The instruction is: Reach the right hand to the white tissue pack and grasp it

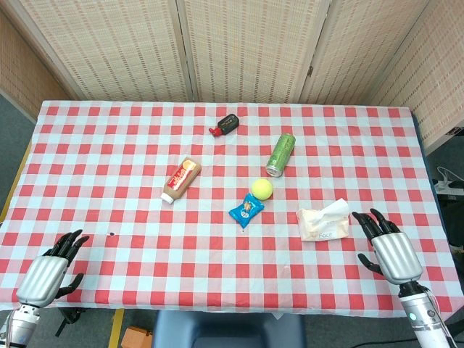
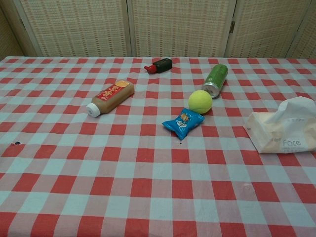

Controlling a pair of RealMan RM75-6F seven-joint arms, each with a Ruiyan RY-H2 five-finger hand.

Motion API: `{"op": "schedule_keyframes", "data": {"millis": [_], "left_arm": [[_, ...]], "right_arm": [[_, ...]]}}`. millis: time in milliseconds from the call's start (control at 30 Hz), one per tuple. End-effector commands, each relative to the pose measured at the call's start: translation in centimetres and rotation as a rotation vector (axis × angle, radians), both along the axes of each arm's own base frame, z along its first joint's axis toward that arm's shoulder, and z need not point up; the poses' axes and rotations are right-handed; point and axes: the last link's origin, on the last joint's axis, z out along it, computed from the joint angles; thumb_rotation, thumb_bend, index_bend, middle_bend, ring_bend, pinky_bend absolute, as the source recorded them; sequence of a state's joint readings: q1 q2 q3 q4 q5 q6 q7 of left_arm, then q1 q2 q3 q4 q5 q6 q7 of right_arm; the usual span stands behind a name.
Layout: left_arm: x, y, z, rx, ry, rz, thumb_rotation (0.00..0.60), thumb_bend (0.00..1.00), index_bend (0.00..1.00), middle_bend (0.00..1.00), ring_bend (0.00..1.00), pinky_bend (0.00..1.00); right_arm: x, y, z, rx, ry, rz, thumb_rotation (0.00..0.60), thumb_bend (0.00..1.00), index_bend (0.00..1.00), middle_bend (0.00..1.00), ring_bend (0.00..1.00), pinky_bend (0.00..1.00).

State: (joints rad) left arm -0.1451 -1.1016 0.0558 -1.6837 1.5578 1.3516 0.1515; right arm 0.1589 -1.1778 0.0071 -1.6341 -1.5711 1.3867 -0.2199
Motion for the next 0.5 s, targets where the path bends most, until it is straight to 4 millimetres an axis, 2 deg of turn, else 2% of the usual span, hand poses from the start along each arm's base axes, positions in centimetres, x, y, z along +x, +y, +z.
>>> {"op": "schedule_keyframes", "data": {"millis": [33,233,267,300,400,500], "left_arm": [[0.0,0.0,0.0,0.0,0.0,0.001,0.6,0.39,0.12,0.01,0.05,0.37],[0.1,-0.1,0.0,0.001,0.003,-0.004,0.6,0.39,0.12,0.01,0.05,0.37],[0.1,-0.1,0.0,0.002,0.004,-0.005,0.6,0.39,0.12,0.01,0.05,0.37],[0.1,-0.1,0.0,0.002,0.003,-0.004,0.6,0.39,0.12,0.01,0.05,0.37],[0.1,-0.1,0.0,-0.002,0.0,0.001,0.6,0.39,0.12,0.01,0.05,0.37],[0.1,0.0,-0.1,-0.002,0.005,-0.006,0.6,0.39,0.12,0.01,0.05,0.37]], "right_arm": [[0.0,0.0,0.0,-0.003,-0.002,0.003,0.6,0.15,0.1,0.18,0.07,0.3],[0.1,-0.2,0.2,-0.014,-0.003,0.02,0.6,0.15,0.11,0.19,0.09,0.32],[0.1,-0.3,0.2,-0.022,-0.004,0.027,0.6,0.15,0.11,0.21,0.13,0.36],[0.2,-0.5,0.2,-0.037,-0.01,0.036,0.6,0.15,0.12,0.27,0.21,0.45],[0.3,-1.0,-0.1,-0.063,-0.027,0.055,0.6,0.15,0.17,0.49,0.44,0.68],[0.1,-2.0,-0.6,-0.081,-0.031,0.061,0.6,0.15,0.23,0.63,0.58,0.82]]}}
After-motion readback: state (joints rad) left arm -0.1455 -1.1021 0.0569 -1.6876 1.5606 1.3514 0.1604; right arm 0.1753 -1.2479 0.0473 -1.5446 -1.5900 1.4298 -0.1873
